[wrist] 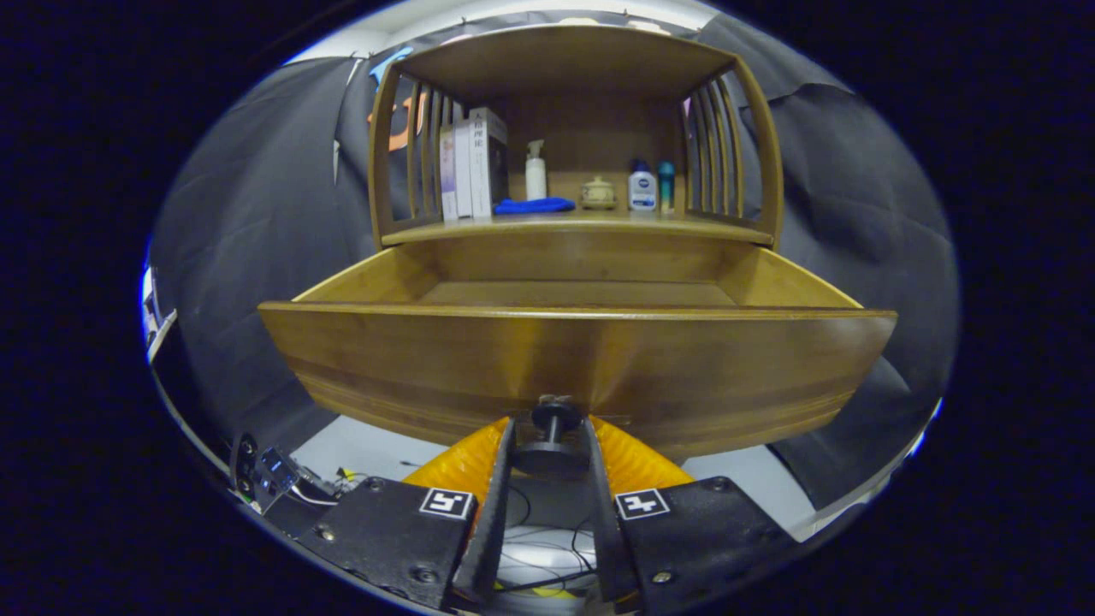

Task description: Pull open the drawer, take out the items inside it, and place them on the countertop above the cabinet.

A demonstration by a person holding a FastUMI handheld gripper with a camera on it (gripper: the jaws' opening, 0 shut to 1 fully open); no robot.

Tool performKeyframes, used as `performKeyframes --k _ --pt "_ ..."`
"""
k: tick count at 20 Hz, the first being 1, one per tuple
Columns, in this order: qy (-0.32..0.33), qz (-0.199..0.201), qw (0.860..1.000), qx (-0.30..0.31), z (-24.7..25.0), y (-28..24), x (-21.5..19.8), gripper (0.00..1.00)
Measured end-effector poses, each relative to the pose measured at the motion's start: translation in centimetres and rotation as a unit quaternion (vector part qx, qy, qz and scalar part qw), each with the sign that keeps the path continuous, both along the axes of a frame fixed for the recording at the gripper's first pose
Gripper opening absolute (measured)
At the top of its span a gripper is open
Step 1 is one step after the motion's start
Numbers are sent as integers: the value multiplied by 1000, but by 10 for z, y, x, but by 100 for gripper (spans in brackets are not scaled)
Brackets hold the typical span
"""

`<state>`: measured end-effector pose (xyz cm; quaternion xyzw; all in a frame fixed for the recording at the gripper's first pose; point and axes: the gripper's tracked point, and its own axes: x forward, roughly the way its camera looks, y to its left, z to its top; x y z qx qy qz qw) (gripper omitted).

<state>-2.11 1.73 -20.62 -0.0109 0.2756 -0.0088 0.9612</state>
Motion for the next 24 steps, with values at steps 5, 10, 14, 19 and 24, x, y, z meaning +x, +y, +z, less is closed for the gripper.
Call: performKeyframes --k 5,10,14,19,24 --pt "-1 57 998 32 61 26 -20 86" --pt "-3 110 994 18 112 46 -2 96" --pt "36 87 995 19 118 38 38 96" --pt "156 57 986 25 77 21 88 94" --pt "281 4 960 -5 35 -2 106 92"
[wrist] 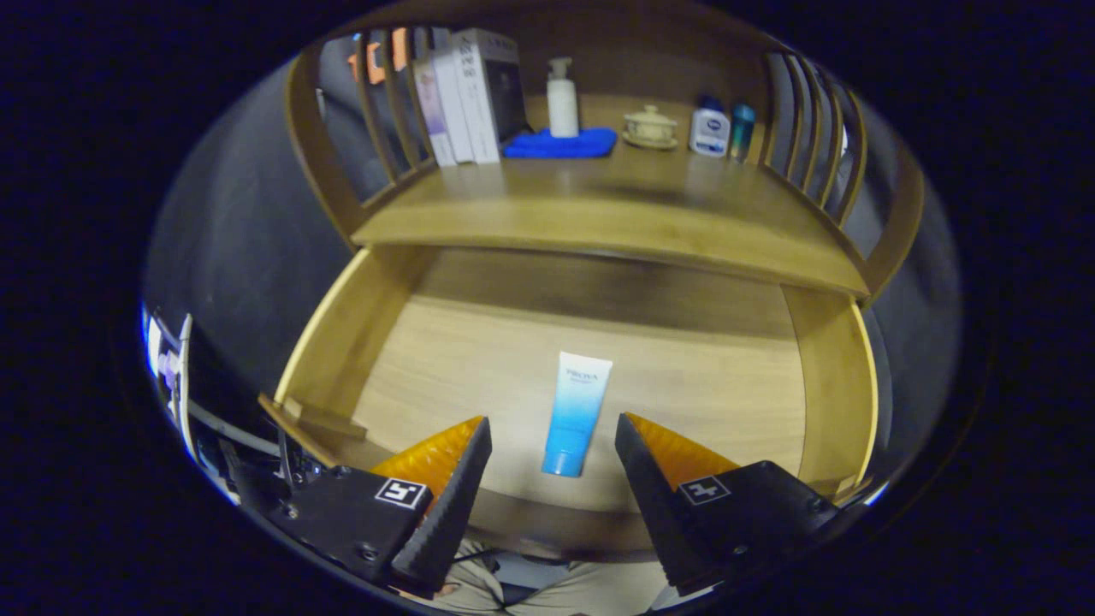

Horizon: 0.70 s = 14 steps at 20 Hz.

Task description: Pull open the drawer, take out the items inside it, and place them on the countertop above the cabinet.

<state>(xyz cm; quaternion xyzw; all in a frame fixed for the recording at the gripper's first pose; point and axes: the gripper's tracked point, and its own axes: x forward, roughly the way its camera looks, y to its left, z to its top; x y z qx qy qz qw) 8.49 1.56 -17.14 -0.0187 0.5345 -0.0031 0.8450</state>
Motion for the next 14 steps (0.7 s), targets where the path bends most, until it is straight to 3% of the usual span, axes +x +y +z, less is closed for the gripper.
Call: performKeyframes --k 10,14 --pt "110 -48 993 -15 -56 -7 12 81" --pt "114 -58 992 -22 -65 -9 12 57"
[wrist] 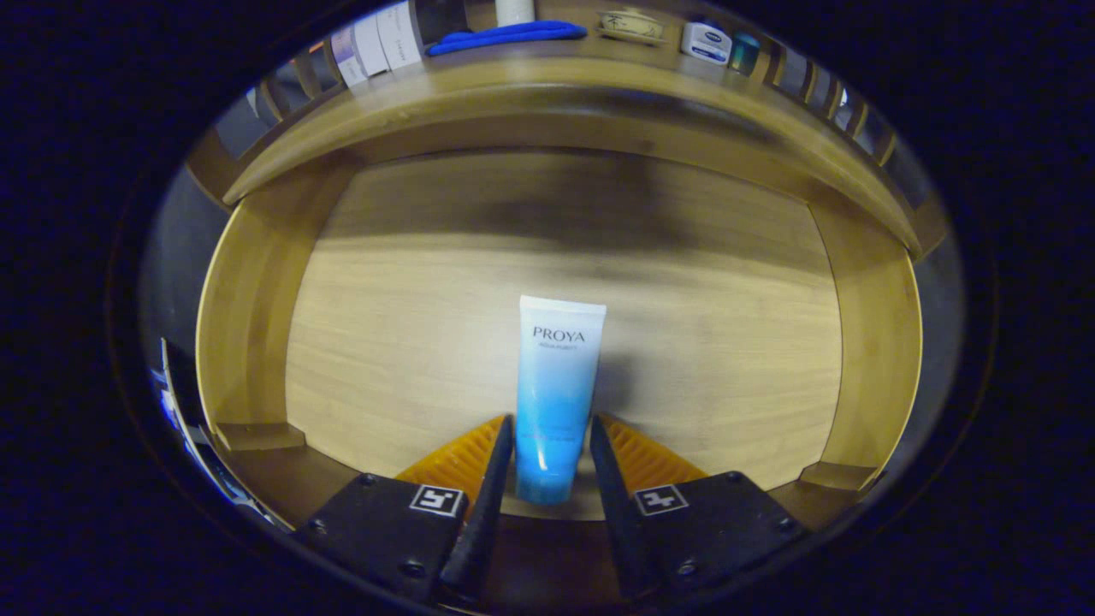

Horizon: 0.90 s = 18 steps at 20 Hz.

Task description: Pull open the drawer, take out the items inside it, and place them on the countertop above the cabinet.

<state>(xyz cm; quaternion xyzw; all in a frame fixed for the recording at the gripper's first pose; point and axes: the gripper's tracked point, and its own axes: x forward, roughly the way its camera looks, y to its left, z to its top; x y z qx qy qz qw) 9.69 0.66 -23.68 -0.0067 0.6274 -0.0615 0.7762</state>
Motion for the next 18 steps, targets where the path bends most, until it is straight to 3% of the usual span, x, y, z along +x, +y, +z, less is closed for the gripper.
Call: performKeyframes --k 1,5,18 --pt "-7 5 1000 1 -3 1 2 50" --pt "-22 2 1000 13 6 2 3 42" --pt "-120 50 991 43 124 4 11 42"
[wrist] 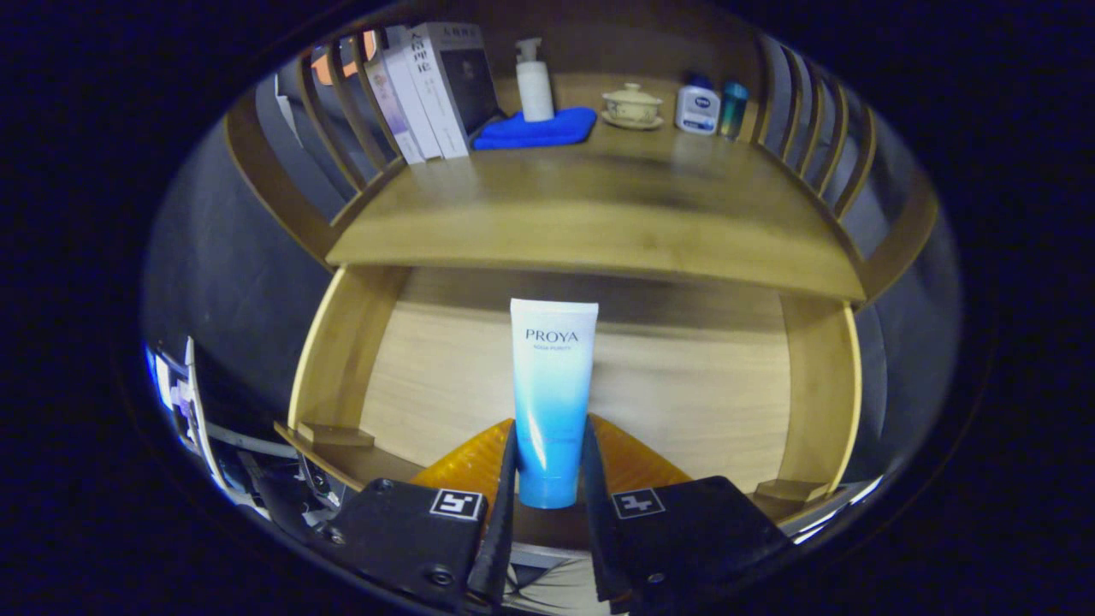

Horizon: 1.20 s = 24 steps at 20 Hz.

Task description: Pull open the drawer, take out the items inside it, and place them on the countertop above the cabinet.

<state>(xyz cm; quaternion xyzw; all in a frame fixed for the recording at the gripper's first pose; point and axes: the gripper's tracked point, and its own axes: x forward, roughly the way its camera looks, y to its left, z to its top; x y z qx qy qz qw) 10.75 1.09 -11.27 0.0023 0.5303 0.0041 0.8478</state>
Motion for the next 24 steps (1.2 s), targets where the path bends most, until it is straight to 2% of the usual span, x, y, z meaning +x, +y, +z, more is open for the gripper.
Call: performKeyframes --k 5,10,15,24 --pt "-41 9 999 -10 40 -2 30 42" --pt "-93 -1 995 -23 60 -7 91 41" --pt "-106 -1 994 -21 52 -1 129 41" --pt "-113 -34 992 -41 28 -26 187 42"
